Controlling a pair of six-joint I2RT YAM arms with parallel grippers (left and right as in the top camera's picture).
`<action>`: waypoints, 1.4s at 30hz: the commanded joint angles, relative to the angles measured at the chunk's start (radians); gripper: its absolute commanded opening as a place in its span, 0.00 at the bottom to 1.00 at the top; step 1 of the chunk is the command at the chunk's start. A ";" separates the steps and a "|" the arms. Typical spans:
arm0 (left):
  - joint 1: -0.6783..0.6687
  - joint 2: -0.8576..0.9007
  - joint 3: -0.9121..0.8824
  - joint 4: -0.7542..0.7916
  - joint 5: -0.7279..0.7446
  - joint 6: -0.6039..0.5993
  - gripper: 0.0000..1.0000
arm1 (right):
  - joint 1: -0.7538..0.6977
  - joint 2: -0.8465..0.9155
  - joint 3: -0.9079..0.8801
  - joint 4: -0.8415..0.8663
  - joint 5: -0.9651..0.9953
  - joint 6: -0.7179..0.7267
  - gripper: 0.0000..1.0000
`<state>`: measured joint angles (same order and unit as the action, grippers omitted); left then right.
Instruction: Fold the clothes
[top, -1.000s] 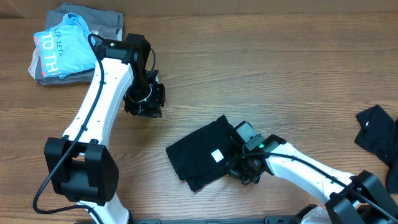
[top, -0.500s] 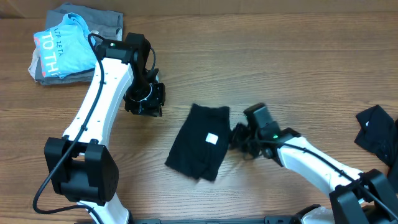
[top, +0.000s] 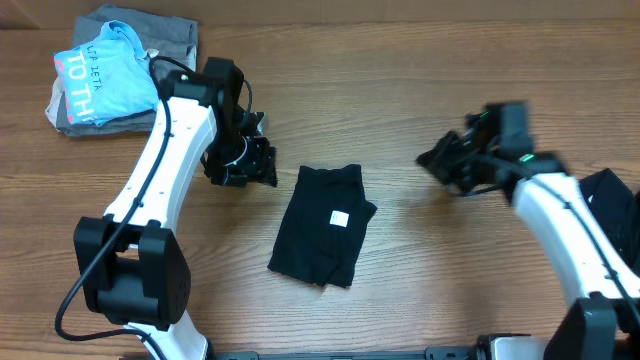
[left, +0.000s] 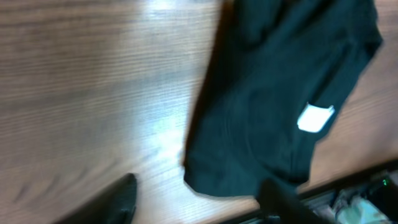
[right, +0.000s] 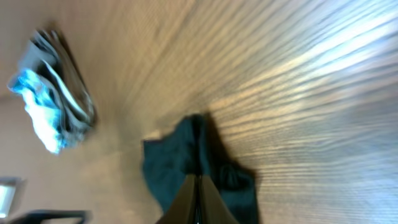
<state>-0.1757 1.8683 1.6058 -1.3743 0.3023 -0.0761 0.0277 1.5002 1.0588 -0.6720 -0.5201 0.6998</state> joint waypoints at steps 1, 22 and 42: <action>0.020 0.006 -0.105 0.085 0.087 0.058 0.70 | -0.083 -0.055 0.174 -0.162 -0.043 -0.133 0.08; 0.018 0.069 -0.405 0.435 0.336 0.191 0.92 | -0.096 -0.117 0.266 -0.401 -0.111 -0.315 1.00; -0.021 0.274 -0.406 0.435 0.489 0.359 1.00 | -0.072 -0.117 0.266 -0.359 -0.111 -0.327 1.00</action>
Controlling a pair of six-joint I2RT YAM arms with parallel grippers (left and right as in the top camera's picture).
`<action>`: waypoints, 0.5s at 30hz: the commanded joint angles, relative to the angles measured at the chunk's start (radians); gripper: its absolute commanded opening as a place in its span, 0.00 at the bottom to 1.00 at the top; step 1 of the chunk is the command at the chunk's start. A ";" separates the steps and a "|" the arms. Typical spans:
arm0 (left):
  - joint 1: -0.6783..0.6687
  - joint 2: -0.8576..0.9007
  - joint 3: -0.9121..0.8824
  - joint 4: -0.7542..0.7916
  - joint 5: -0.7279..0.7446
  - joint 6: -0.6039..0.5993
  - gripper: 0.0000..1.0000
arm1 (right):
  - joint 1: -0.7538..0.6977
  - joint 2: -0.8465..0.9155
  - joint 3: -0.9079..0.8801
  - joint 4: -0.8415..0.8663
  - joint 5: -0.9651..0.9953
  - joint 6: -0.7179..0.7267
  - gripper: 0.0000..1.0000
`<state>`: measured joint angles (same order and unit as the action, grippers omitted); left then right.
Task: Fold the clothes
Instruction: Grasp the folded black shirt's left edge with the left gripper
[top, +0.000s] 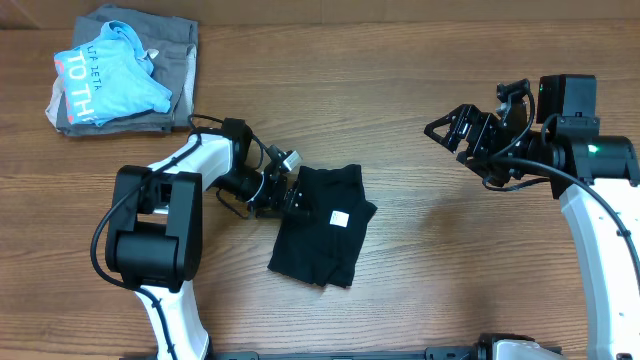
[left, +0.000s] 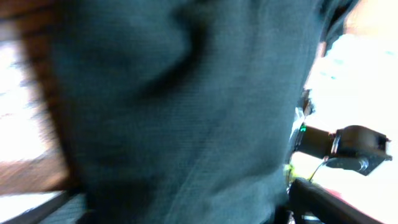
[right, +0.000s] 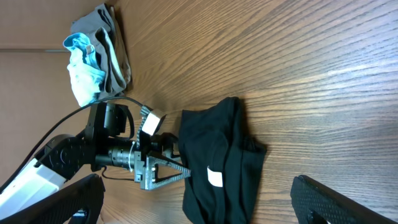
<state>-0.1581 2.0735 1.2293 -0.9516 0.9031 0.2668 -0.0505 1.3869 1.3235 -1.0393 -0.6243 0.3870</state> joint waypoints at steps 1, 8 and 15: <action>-0.048 0.069 -0.029 0.021 -0.111 0.002 1.00 | 0.006 -0.004 0.001 0.008 -0.006 -0.014 1.00; -0.124 0.069 -0.029 0.089 -0.109 -0.010 0.76 | 0.006 -0.004 -0.007 0.015 -0.006 -0.014 1.00; -0.133 0.069 -0.029 0.128 -0.106 -0.011 0.04 | 0.006 -0.004 -0.009 0.021 -0.006 -0.014 1.00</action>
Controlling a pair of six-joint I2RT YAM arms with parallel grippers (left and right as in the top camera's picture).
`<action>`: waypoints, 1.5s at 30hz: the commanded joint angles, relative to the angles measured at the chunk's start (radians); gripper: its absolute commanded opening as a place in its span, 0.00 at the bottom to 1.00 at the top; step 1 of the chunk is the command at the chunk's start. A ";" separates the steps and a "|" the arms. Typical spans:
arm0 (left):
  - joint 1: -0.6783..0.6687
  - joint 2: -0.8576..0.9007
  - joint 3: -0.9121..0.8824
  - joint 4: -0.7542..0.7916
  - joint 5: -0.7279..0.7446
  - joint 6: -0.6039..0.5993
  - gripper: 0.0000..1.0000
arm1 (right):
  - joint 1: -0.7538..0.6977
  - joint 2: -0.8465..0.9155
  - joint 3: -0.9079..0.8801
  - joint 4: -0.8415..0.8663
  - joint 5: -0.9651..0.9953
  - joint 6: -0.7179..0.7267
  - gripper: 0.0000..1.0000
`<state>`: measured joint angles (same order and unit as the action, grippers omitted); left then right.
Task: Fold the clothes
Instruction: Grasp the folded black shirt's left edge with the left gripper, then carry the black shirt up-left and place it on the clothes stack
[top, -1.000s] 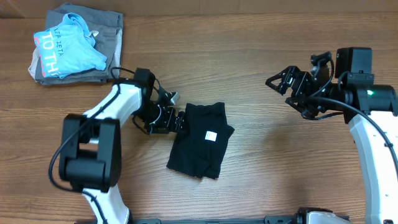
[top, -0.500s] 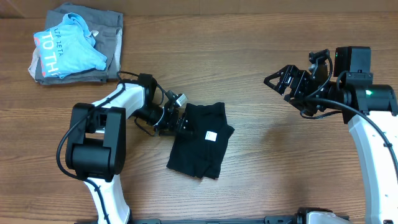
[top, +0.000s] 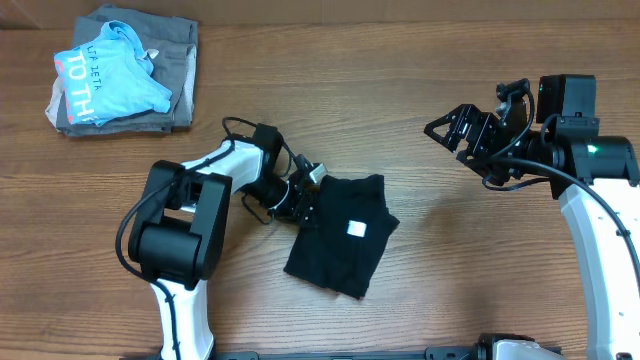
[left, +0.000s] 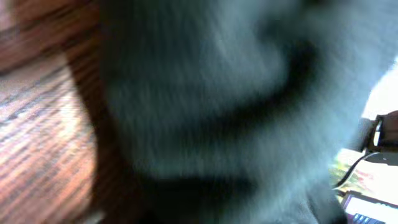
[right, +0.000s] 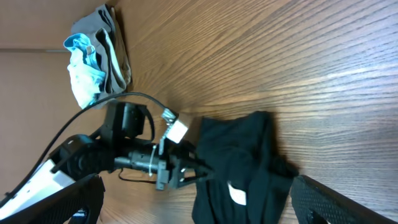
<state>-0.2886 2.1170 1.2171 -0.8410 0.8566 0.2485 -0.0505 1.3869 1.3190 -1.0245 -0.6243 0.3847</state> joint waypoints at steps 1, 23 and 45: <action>-0.002 0.026 -0.017 0.031 -0.052 0.006 0.04 | 0.006 -0.004 -0.004 0.006 -0.006 -0.011 1.00; 0.143 0.026 0.394 0.194 -0.354 -0.100 0.04 | 0.006 -0.003 -0.005 0.009 0.002 -0.012 1.00; 0.257 0.026 0.859 0.124 -0.692 -0.043 0.04 | 0.006 -0.003 -0.005 0.017 0.002 -0.011 1.00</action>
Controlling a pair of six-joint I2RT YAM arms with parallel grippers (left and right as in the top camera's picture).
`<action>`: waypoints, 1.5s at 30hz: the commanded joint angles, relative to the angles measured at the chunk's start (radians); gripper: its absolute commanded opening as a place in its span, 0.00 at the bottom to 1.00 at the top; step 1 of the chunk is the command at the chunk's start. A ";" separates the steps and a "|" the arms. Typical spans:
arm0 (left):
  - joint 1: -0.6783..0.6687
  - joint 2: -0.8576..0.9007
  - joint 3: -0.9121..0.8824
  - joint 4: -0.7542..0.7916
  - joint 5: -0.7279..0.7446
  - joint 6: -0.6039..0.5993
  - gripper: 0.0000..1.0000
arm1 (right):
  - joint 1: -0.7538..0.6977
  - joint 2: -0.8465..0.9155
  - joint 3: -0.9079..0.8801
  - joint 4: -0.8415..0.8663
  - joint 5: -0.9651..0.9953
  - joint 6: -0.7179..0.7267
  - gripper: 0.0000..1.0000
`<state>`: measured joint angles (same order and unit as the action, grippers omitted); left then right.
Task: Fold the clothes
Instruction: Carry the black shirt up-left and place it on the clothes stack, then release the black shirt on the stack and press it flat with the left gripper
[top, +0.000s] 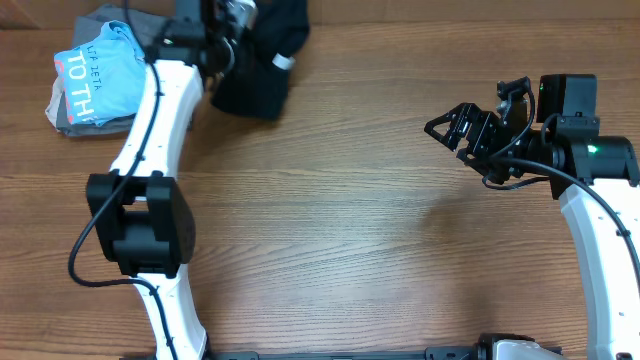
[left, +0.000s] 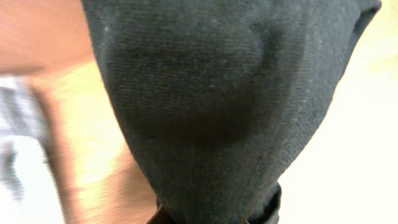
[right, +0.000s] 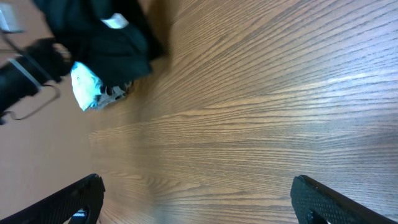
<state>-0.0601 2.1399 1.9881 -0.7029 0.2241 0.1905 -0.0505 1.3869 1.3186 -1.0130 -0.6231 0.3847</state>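
Note:
A folded black garment (top: 255, 55) with a small white tag hangs over the table's back left, and my left gripper (top: 228, 14) is shut on it. The dark cloth (left: 211, 93) fills the left wrist view and hides the fingers. It hangs just right of a stack of folded clothes (top: 110, 75), a light blue shirt on grey ones. My right gripper (top: 464, 136) hovers open and empty over the right side. In its wrist view the black garment (right: 102, 37) shows far off, between the wide-spread fingers (right: 74, 202).
The wooden table (top: 350, 230) carries nothing else in the middle. A dark object lies at the right edge behind my right arm, mostly hidden. The left arm's white links stretch along the left side up to the back edge.
The black garment was on the table's middle with my left gripper at its left edge. Now it hangs from that gripper at the back left, beside the folded stack. The right arm has not moved.
The folded black garment first lay mid-table, my left gripper just left of it and the right arm drawn back to the right. Then the left gripper was at the garment's edge, and the garment sat slightly further right. Now it hangs lifted by the stack.

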 joint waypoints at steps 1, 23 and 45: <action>0.037 0.003 0.105 -0.021 -0.064 0.014 0.04 | 0.006 -0.003 -0.004 0.005 0.001 -0.011 1.00; 0.362 0.003 0.207 -0.112 -0.065 -0.252 0.04 | 0.006 -0.003 -0.004 0.005 0.000 -0.011 1.00; 0.426 0.195 0.207 -0.097 -0.057 -0.284 0.11 | 0.077 -0.003 -0.004 0.066 0.001 0.008 1.00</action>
<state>0.3523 2.3150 2.1693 -0.7925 0.1925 -0.0799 0.0216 1.3869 1.3182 -0.9558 -0.6212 0.3923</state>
